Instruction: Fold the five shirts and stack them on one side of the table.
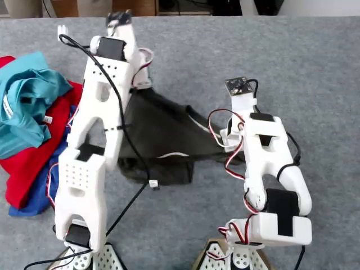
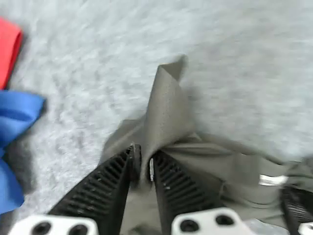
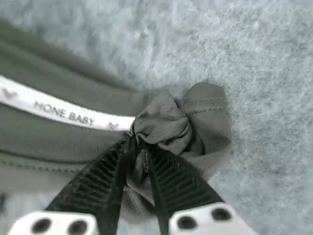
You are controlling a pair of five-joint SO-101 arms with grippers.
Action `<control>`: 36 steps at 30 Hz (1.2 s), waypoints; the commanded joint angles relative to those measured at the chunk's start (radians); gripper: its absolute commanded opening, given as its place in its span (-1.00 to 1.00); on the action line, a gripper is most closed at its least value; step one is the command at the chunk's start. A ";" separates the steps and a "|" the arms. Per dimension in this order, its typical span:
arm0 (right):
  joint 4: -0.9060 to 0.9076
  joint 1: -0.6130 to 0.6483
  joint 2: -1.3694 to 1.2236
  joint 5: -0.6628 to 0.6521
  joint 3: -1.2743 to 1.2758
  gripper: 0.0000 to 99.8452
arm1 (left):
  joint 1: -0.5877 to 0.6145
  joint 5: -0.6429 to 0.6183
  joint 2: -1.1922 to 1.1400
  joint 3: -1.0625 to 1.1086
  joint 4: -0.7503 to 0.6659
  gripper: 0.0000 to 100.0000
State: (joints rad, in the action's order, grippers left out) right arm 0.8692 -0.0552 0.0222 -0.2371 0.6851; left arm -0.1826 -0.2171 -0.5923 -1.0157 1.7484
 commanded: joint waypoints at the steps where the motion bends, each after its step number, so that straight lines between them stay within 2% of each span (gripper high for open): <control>1: 0.152 -0.033 0.101 -0.072 -0.053 -1.00 | -0.063 0.005 0.127 -0.055 0.012 -0.96; 4: 0.296 -0.102 0.245 -0.161 -0.079 -1.00 | -0.144 0.005 0.154 -0.058 0.012 -0.96; 10: 0.514 -0.255 0.618 -0.512 -0.022 -1.00 | -0.301 0.005 0.140 -0.041 0.005 -0.96; 14: 0.634 -0.406 0.863 -0.744 0.059 -1.00 | -0.368 0.005 0.042 0.018 -0.078 -0.96; 18: 0.701 -0.575 1.102 -0.898 0.154 -0.95 | -0.436 0.069 -0.039 0.029 0.015 -0.92; 21: 0.674 -0.685 1.288 -0.895 0.234 -0.71 | -0.460 0.064 -0.048 0.135 0.015 -0.65; 24: 0.565 -0.757 1.488 -0.813 0.323 -0.52 | -0.434 0.003 0.022 0.227 0.015 -0.45; 27: 0.460 -0.766 1.684 -0.744 0.432 -0.52 | -0.390 -0.003 0.127 0.258 0.014 -0.44; 30: 0.459 -0.746 1.808 -0.733 0.522 -0.55 | -0.321 -0.003 0.237 0.264 0.014 -0.44; 34: 0.560 -0.737 1.808 -0.724 0.545 -0.55 | -0.192 -0.003 0.410 0.333 0.014 -0.44; 36: 0.562 -0.694 1.774 -0.689 0.535 -0.55 | -0.114 -0.003 0.473 0.414 0.012 -0.44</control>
State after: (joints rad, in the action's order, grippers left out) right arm 1.4200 -0.7963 1.8067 -0.9689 1.2236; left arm -0.3974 -0.2140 -0.2501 -0.6690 1.7484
